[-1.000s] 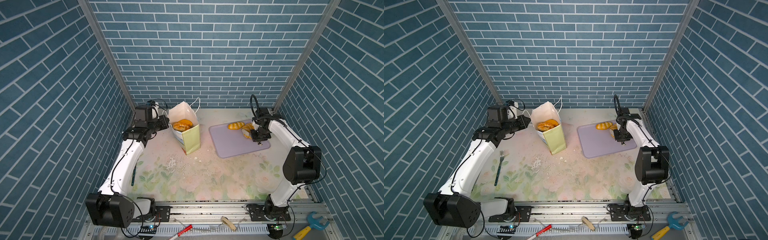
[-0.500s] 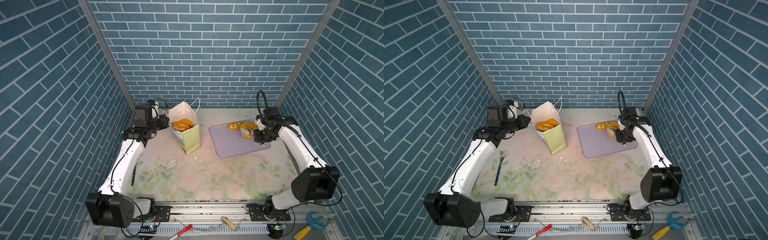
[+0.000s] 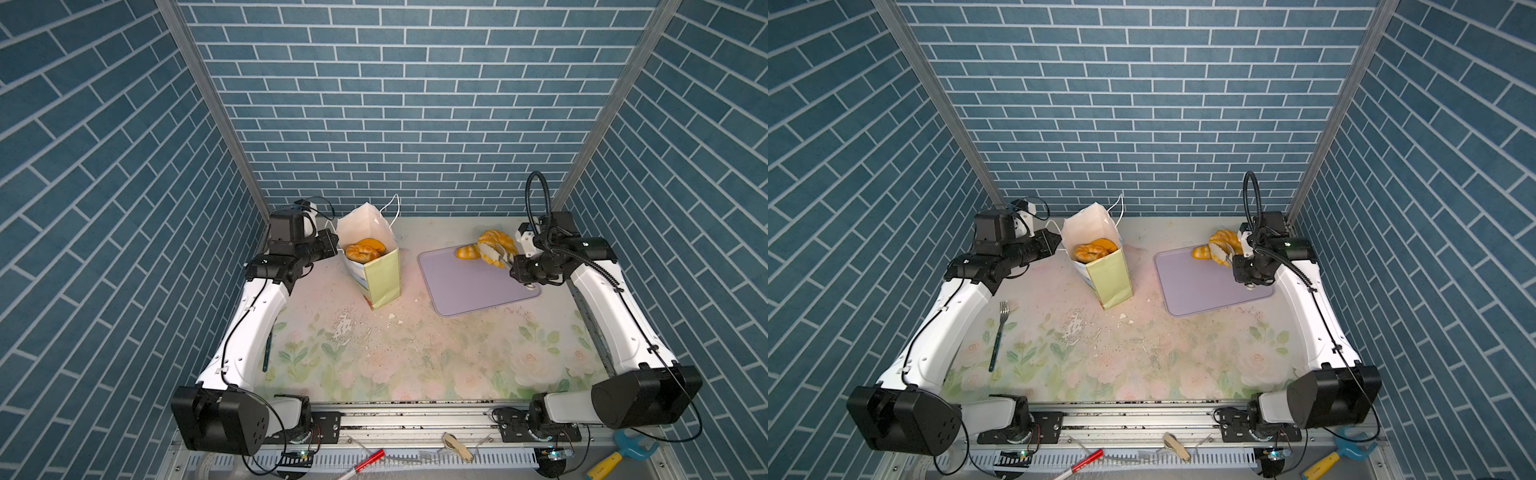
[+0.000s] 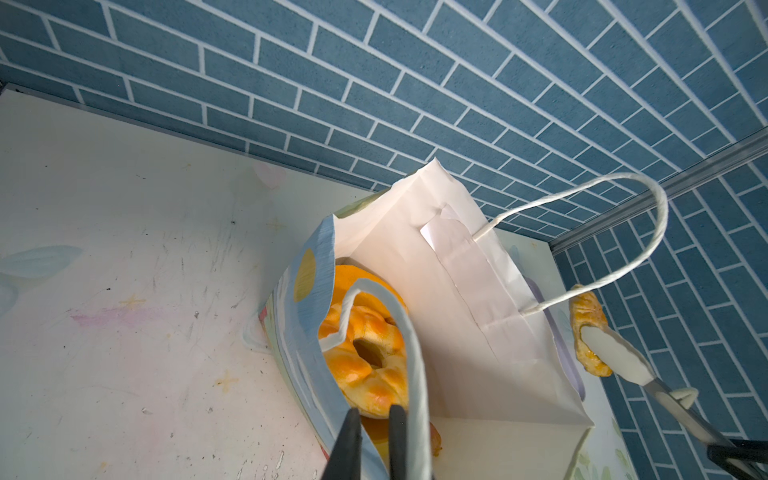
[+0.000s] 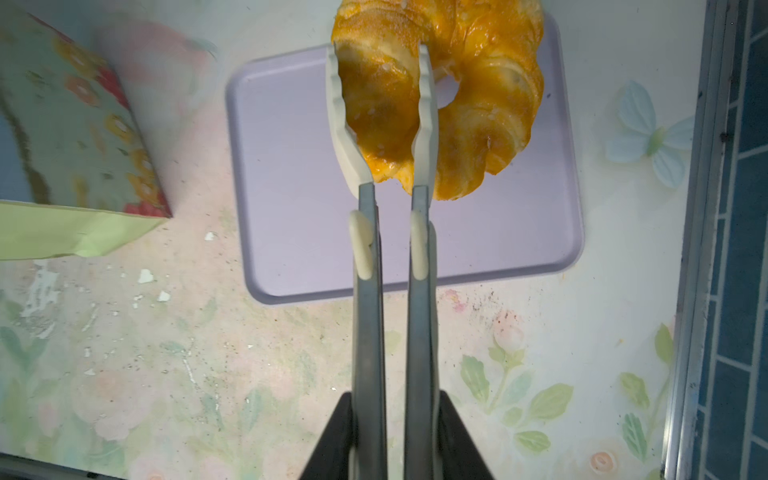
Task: Place the fake bread into the paper bag
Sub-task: 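Lift the yellow ring bun with the tongs and carry it over the bag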
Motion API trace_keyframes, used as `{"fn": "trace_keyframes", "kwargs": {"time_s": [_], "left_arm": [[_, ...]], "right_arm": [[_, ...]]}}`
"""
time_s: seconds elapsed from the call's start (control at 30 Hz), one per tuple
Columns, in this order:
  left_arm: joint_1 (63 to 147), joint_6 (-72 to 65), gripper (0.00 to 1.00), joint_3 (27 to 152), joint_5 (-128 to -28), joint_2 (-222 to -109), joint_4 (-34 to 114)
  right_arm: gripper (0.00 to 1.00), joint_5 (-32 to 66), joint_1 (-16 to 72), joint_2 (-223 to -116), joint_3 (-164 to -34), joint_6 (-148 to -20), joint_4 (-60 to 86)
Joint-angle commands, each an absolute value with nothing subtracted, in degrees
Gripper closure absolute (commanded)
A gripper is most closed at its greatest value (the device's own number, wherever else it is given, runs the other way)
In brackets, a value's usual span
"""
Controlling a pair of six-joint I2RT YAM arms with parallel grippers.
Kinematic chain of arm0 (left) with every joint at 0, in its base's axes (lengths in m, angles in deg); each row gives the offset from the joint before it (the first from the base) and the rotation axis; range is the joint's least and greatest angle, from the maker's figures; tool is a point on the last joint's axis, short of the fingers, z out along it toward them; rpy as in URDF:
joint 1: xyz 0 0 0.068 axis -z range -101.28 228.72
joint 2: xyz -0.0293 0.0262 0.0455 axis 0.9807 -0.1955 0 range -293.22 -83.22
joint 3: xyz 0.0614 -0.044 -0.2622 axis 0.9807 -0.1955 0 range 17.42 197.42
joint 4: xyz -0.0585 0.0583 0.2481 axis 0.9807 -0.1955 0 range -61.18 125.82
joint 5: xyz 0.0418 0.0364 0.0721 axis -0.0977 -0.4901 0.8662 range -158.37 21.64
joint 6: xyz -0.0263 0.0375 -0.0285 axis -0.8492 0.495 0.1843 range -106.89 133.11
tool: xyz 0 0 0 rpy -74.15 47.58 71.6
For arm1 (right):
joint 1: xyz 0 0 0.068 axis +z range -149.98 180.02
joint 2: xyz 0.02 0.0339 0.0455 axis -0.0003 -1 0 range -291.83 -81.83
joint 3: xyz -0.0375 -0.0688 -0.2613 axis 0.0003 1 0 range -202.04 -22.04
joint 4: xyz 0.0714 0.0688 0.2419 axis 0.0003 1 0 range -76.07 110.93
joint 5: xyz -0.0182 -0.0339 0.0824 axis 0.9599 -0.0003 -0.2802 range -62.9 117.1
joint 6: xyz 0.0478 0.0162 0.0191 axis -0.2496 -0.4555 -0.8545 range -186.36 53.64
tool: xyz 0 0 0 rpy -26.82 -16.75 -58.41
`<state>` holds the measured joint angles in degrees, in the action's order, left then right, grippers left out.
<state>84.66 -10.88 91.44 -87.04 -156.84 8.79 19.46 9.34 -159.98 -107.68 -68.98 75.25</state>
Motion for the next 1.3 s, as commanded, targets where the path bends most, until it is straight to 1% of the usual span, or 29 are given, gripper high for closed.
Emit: {"fn": "trace_keyframes", "kwargs": {"time_s": [0.0, 0.23, 0.47, 0.57, 0.67, 0.8, 0.97, 1.27], "left_arm": [[85.0, -11.2, 0.84, 91.1, -86.8, -156.2, 10.1], [85.0, -11.3, 0.84, 91.1, -86.9, -156.3, 10.5], [85.0, -11.4, 0.84, 91.1, -87.0, -156.4, 10.7], [85.0, -11.4, 0.84, 90.8, -87.0, -156.0, 10.5], [85.0, -11.3, 0.84, 90.5, -86.6, -155.4, 10.4], [85.1, -11.4, 0.85, 89.9, -86.2, -155.1, 10.4], [85.0, -11.6, 0.85, 89.7, -86.2, -155.0, 10.6], [85.1, -11.9, 0.85, 89.2, -85.8, -154.5, 10.7]], "right_arm": [[0.96, 14.4, 11.7, -156.7, -112.8, -68.8, 70.0], [0.97, 13.6, 19.7, -160.1, -124.4, -65.1, 68.3], [0.97, 6.3, 28.6, -168.2, -137.3, -57.9, 63.6], [0.97, 4.1, 32.2, -172.0, -143.5, -55.4, 63.6], [0.97, 2.0, 34.8, -174.2, -147.0, -53.5, 63.4], [0.97, -1.8, 37.6, -176.0, -147.8, -52.9, 62.2], [0.97, -4.4, 39.2, -178.6, -147.2, -53.8, 62.2], [0.97, -6.9, 39.8, -177.3, -137.0, -57.6, 57.5]]}}
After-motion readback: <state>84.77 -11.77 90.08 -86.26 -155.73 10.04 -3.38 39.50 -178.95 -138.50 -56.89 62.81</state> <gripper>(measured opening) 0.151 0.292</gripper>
